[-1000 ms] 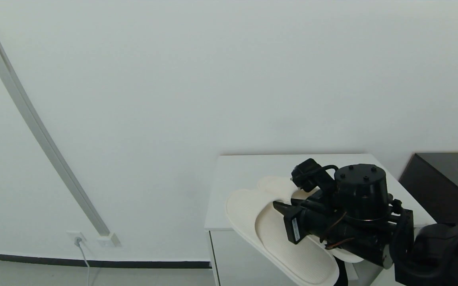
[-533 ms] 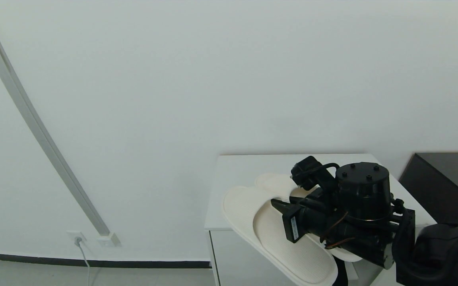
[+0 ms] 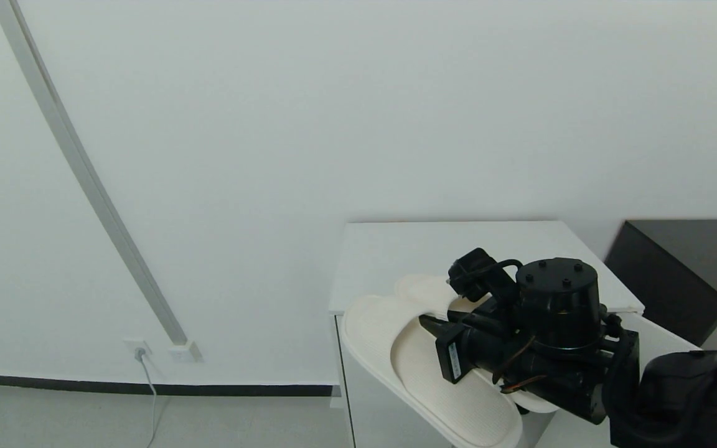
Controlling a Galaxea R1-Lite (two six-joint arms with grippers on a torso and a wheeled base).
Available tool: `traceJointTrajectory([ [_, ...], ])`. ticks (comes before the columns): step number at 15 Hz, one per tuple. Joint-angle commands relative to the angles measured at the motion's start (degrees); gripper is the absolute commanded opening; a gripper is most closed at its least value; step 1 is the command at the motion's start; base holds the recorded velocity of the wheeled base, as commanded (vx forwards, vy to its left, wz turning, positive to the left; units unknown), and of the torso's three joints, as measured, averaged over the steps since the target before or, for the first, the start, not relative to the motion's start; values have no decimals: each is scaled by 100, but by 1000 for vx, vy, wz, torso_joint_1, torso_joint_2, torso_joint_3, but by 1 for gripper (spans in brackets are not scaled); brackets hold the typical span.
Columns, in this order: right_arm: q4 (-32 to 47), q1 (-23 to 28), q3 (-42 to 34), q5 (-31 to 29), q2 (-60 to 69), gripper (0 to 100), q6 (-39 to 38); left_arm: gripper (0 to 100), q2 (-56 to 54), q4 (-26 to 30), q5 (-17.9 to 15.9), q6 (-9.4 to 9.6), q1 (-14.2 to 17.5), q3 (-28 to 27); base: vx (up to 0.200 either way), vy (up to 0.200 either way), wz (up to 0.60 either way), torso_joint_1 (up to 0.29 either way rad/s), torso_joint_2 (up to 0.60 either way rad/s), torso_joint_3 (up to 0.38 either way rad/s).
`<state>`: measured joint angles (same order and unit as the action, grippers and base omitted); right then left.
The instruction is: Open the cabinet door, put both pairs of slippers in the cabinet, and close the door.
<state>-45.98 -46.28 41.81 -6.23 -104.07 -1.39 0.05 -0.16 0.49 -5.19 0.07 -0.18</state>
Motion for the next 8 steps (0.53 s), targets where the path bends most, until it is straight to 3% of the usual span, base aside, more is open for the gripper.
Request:
traceJointTrajectory([
  [1, -42, -4, -7, -10, -105, 0, -2, 0, 4, -2, 4, 1, 1, 1, -200, 0, 0, 2, 2, -2],
  [2, -95, -4, -7, -10, -122, 0, -2, 0, 4, -2, 4, 1, 1, 1, -200, 0, 0, 7, -2, 2],
  [8, -165, -4, -24, -10, -193, 0, 7, 0, 4, -2, 4, 1, 1, 1, 0, 0, 0, 0, 0, 0],
])
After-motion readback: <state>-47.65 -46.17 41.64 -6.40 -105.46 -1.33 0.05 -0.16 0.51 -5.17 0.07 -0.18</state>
